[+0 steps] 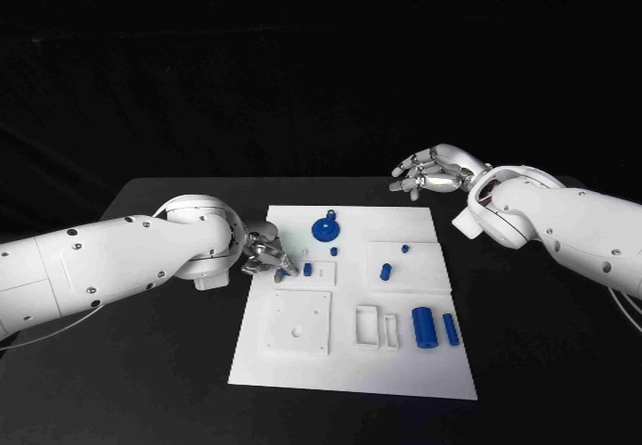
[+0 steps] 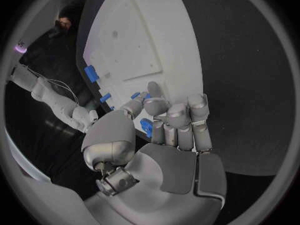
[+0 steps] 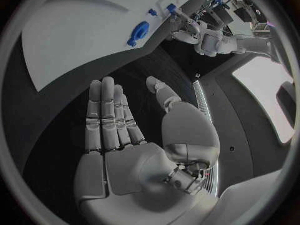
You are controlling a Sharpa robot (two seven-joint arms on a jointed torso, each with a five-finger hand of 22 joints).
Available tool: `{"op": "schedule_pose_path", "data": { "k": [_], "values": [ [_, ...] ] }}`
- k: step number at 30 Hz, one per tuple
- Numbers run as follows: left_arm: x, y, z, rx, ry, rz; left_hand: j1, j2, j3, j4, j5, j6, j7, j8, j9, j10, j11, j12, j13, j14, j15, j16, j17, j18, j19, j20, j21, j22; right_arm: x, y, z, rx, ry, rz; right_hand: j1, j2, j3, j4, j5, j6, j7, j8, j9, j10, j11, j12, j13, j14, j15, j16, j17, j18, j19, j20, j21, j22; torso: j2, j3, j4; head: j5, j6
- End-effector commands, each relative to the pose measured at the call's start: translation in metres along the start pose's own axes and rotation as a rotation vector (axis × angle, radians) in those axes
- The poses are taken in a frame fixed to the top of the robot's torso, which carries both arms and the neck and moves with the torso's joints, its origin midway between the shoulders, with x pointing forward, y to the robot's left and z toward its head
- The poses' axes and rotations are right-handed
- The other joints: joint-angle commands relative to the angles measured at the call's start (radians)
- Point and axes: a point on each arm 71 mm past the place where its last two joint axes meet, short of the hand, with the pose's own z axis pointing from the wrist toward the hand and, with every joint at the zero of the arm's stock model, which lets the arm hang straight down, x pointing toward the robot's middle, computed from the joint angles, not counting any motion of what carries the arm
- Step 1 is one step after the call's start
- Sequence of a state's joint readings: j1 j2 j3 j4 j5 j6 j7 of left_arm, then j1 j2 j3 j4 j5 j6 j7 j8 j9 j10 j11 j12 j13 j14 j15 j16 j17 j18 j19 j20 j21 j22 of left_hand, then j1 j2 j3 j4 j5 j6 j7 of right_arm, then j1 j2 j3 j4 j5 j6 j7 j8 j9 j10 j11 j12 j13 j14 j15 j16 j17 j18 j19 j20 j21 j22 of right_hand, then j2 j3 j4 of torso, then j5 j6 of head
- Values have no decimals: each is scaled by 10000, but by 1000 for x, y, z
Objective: Assemble the parts on the task board
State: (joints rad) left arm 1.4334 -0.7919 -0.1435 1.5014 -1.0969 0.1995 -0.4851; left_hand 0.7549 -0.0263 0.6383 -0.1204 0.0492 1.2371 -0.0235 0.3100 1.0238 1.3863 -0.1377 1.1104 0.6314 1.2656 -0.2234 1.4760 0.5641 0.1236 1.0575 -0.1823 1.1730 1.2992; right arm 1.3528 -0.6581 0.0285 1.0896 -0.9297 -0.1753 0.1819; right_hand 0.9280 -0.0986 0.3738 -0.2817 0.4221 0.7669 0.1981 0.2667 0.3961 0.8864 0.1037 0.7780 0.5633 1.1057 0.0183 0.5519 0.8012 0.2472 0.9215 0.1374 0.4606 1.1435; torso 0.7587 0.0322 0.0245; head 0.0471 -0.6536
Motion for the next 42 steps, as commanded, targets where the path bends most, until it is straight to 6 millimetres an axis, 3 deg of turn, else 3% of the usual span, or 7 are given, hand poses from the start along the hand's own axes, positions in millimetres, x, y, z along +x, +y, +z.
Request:
{"op": "schedule_pose_path", "data": {
  "k": [1,5,7,10,35,37,42],
  "values": [
    [7,6,4,-352,146,37,-196,-341,-58,219,-9,-50,7,-56,-26,10,50,-15,-12,-25,-54,-23,-8,5,-50,-880,-26,-17,1,1,0,-102,118,36,-89,9,20,-15,68,-56,114,69,-13,-54,-15,67,-18,49,26,-39,15,146,88,16,-51,12,0,5,-2,5,10],
    [7,5,4,-343,143,40,-329,-549,-194,354,-6,-39,11,-86,-43,13,52,-16,-8,-26,-56,-15,-5,14,-48,-886,-14,-21,1,1,0,-102,118,36,-89,9,20,-15,68,-56,114,69,-14,-55,-15,68,-19,49,26,-40,16,146,88,16,-52,13,1,9,-11,7,17],
    [7,5,4,-343,140,41,-422,-459,-604,211,2,-39,4,-110,-43,1,51,-13,4,-42,-60,-5,2,33,-83,-895,4,-10,1,1,0,-97,115,35,-89,9,20,-15,68,-56,114,69,-14,-55,-15,68,-20,49,26,-40,16,146,88,16,-52,13,1,11,-12,6,17],
    [6,5,4,-331,114,30,-442,-502,-728,171,-5,-36,3,-122,-45,-6,45,-17,6,-49,-65,-5,2,44,-100,-900,2,-13,1,1,0,-101,117,36,-89,9,20,-15,68,-56,114,70,-14,-55,-15,69,-21,49,26,-41,17,146,88,16,-53,14,1,12,-9,4,25],
    [3,5,5,-328,-97,-69,-476,-875,-939,229,-7,-8,-18,-151,-40,-6,23,-26,13,-52,-93,-2,1,91,-112,-917,-19,-50,2,2,1,-116,144,45,-66,4,26,-30,65,-62,114,72,-18,-59,-16,77,-31,51,25,-49,26,146,88,12,-61,22,2,-3,3,-32,63],
    [3,5,5,-349,-103,-71,-513,-1016,-964,279,-7,-11,-18,-158,-40,-6,23,-30,12,-54,-96,-5,0,94,-112,-916,-23,-57,2,2,1,-121,142,46,-67,4,26,-30,64,-62,114,72,-18,-59,-15,77,-31,51,25,-49,26,146,89,12,-62,23,1,-3,4,-26,56],
    [3,6,4,-297,-157,-91,-584,-1779,-709,905,-3,-5,-24,-188,-26,13,16,-47,12,-46,-112,-12,-8,137,-63,-926,-42,-117,2,2,1,-117,140,45,-69,3,24,-28,64,-63,115,72,-19,-60,-15,78,-33,51,25,-50,28,146,89,13,-63,24,-3,1,2,-30,55]
  ]
}}
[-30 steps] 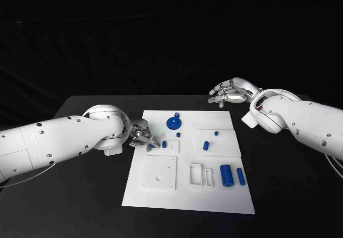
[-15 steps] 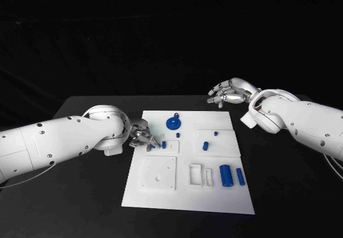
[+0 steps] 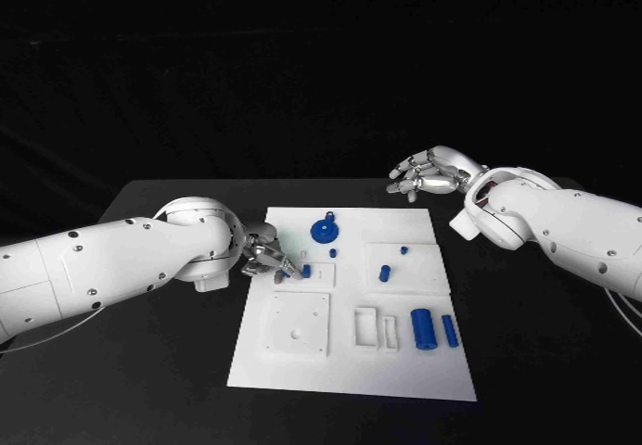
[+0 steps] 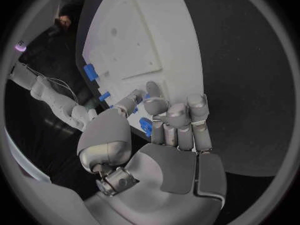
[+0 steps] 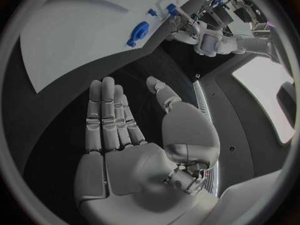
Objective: Assemble the parts on the task board
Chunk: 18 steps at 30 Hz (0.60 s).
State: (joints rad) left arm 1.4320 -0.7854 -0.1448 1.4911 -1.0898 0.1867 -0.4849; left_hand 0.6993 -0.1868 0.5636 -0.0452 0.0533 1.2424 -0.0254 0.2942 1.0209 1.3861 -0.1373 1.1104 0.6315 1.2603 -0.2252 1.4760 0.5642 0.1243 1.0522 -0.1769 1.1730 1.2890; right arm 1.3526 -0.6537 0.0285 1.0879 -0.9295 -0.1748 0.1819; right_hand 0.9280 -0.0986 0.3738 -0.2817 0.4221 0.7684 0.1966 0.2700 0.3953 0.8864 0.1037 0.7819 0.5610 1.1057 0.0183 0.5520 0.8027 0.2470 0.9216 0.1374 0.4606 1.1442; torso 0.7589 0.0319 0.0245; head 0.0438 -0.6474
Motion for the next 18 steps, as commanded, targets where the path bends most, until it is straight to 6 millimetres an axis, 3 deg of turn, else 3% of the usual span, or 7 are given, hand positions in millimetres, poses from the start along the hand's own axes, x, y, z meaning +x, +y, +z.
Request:
{"op": "schedule_pose_path", "data": {
  "k": [1,2,3,18],
  "values": [
    [3,5,2,-244,-129,16,-112,-133,-140,137,-46,-76,4,-34,16,9,21,-42,20,-2,-88,-3,-2,123,-26,-969,-28,-7,1,1,0,-94,119,34,-70,3,24,-28,64,-78,131,39,-11,-60,-14,39,-10,51,25,-51,13,147,89,13,-63,17,-4,3,2,-1,-8],
    [3,5,2,-225,-169,-1,-154,30,-500,-35,-45,-93,3,-33,47,-13,16,-37,37,-25,-84,14,11,134,-81,-968,-15,10,1,1,0,-93,121,35,-70,3,24,-27,63,-78,131,39,-11,-60,-14,39,-11,52,26,-51,13,147,89,13,-63,17,-1,1,2,-7,0],
    [3,5,2,-198,-206,-15,-205,41,-682,-90,-42,-100,-3,-39,56,-23,13,-38,44,-37,-91,14,13,148,-112,-971,-20,9,1,1,0,-94,122,35,-70,3,23,-27,64,-79,131,39,-11,-60,-14,40,-11,52,26,-52,13,147,89,14,-64,18,0,0,0,-10,1],
    [4,1,0,-90,-290,-3,-319,-17,-900,-44,-40,-89,-25,-50,72,-27,-7,-38,58,-43,-116,20,18,192,-139,-985,-42,-14,2,0,0,-82,134,42,-66,2,23,-29,64,-83,132,39,-14,-60,-14,44,-16,53,25,-55,18,147,91,13,-67,22,0,2,-1,-17,14]
  ]
}}
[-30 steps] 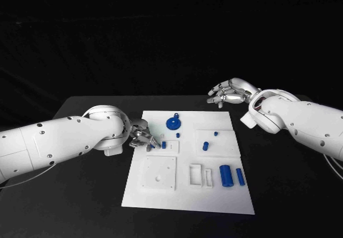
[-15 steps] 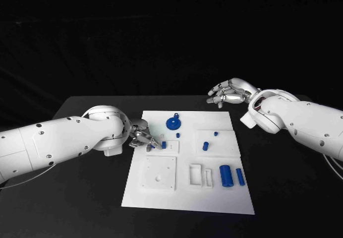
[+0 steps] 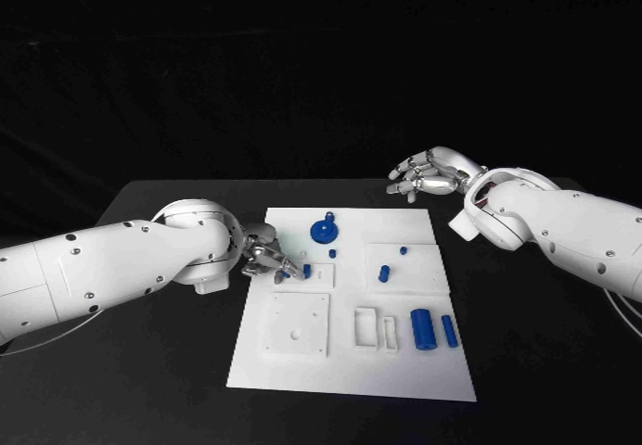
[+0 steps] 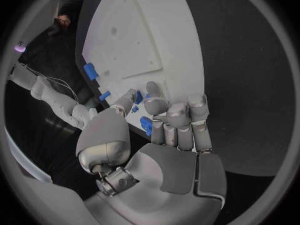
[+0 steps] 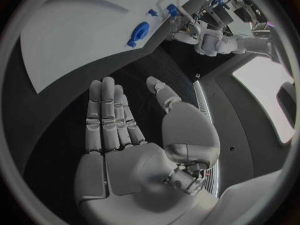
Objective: Assemble the parts on the task board
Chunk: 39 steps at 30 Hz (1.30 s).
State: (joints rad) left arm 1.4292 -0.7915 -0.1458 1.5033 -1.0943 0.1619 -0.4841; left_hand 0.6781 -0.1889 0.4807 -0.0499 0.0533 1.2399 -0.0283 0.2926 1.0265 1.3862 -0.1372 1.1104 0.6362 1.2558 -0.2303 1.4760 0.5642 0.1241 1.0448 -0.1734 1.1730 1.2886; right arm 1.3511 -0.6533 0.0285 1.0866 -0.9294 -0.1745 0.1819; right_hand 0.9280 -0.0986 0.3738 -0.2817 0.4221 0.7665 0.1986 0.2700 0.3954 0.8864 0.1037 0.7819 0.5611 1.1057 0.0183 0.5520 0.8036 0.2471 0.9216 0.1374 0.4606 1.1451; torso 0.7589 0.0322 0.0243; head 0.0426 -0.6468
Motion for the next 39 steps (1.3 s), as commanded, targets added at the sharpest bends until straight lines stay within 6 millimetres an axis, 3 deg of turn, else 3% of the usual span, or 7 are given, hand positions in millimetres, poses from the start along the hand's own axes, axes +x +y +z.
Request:
{"op": "schedule_pose_path", "data": {
  "k": [1,11,12,15,39],
  "values": [
    [2,2,1,-146,-113,69,-108,31,-76,14,-40,-62,3,-35,17,-28,-10,-38,12,3,-68,21,18,199,-65,-1022,-42,-13,1,1,0,-96,125,35,-66,2,23,-29,64,-65,112,40,-15,-60,-13,45,-16,53,26,-55,10,147,91,13,-67,14,0,-1,2,-4,8],
    [2,2,0,-185,-82,120,-98,114,-93,25,-41,-60,0,-38,22,-27,-13,-36,16,4,-73,25,20,209,-64,-1025,-41,-16,2,0,0,-82,138,41,-66,2,23,-29,64,-65,113,40,-15,-60,-13,46,-17,54,25,-56,11,147,92,13,-68,14,6,-4,5,-12,3],
    [2,2,0,-205,-54,139,22,460,-119,-62,-44,-58,5,-38,30,-27,-12,-33,22,6,-76,30,22,215,-59,-1022,-20,-9,2,0,0,-81,142,43,-66,3,23,-28,64,-65,112,40,-15,-60,-13,46,-17,54,25,-56,11,147,92,13,-68,15,5,-4,5,-11,3],
    [2,2,-1,-222,-25,160,38,625,-384,-212,-39,-49,0,-47,37,-37,-12,-36,28,-4,-72,25,21,220,-96,-1010,-12,-4,2,0,0,-75,141,44,-67,3,22,-27,65,-66,113,40,-15,-60,-13,47,-18,54,26,-56,12,147,92,14,-69,15,-1,-4,9,-8,-6],
    [5,-2,-4,-3,116,146,32,640,-559,-276,-40,-48,-2,-66,33,-44,-13,-49,26,-14,-73,11,15,230,-124,-1005,-26,-16,3,-1,-1,-67,152,52,-72,5,19,-24,68,-68,113,43,-18,-61,-12,54,-26,57,26,-62,19,147,96,14,-75,22,1,-6,10,4,-18]
  ]
}}
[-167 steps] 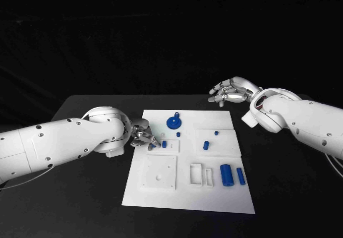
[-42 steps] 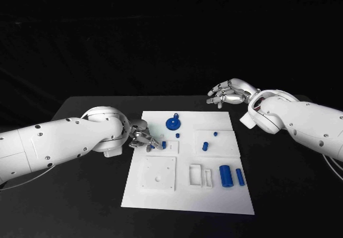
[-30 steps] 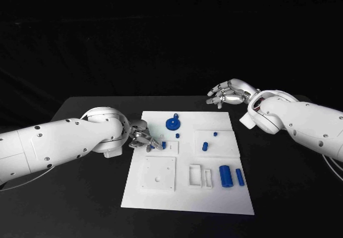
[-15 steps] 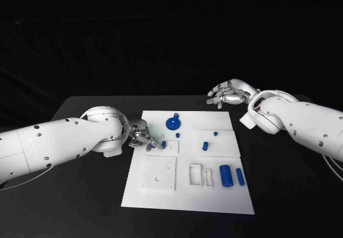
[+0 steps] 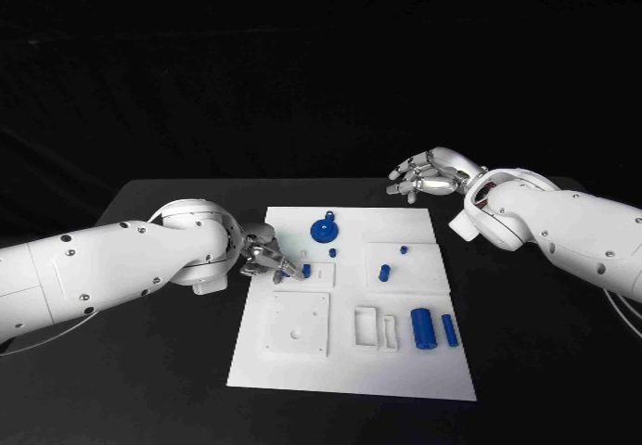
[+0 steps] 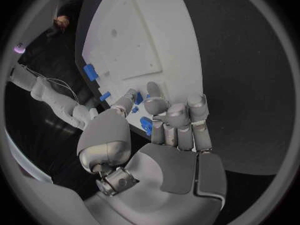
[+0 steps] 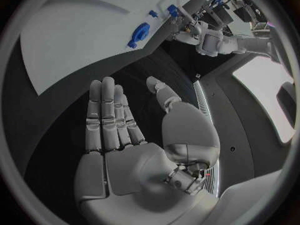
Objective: Assemble the parts on the task board
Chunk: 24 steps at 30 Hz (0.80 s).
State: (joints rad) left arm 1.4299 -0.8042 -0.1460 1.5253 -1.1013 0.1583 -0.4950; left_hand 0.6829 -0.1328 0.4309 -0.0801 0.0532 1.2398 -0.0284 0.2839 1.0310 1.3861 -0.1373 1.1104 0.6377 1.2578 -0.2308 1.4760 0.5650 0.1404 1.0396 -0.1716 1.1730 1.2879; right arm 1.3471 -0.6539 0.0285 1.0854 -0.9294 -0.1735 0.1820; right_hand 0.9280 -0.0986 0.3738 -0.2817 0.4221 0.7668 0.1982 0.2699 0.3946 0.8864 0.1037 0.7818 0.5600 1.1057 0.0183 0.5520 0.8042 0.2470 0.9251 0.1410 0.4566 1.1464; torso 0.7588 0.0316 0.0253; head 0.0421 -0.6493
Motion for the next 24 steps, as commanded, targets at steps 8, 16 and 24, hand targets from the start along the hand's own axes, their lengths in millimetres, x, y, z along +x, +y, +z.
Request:
{"op": "schedule_pose_path", "data": {
  "k": [8,16,24],
  "values": [
    [4,-5,0,161,94,50,-10,84,-71,21,-39,-46,-1,19,-12,-43,-12,-51,11,-36,-68,9,6,69,-73,-1023,-28,-11,2,1,0,-102,136,41,-71,6,18,-25,69,-74,118,44,-12,-62,-12,58,-19,58,25,-65,16,147,61,-21,-38,12,3,7,-13,20,12],
    [3,-2,0,42,71,26,-2,80,-82,14,-39,-47,0,16,-13,-43,-11,-52,11,-36,-68,7,5,72,-74,-1024,-29,-13,2,1,0,-96,137,43,-70,8,18,-25,69,-75,118,44,-13,-63,-12,60,-22,58,25,-67,18,148,62,-22,-40,14,-4,8,-7,20,20],
    [1,3,1,-77,70,3,8,74,-92,6,-40,-49,1,14,-13,-43,-10,-54,10,-37,-68,5,4,74,-74,-1024,-31,-15,2,1,0,-95,142,44,-68,6,18,-27,69,-78,118,45,-15,-64,-11,62,-25,58,25,-69,21,147,63,-22,-43,16,-4,7,-10,17,18]
  ]
}}
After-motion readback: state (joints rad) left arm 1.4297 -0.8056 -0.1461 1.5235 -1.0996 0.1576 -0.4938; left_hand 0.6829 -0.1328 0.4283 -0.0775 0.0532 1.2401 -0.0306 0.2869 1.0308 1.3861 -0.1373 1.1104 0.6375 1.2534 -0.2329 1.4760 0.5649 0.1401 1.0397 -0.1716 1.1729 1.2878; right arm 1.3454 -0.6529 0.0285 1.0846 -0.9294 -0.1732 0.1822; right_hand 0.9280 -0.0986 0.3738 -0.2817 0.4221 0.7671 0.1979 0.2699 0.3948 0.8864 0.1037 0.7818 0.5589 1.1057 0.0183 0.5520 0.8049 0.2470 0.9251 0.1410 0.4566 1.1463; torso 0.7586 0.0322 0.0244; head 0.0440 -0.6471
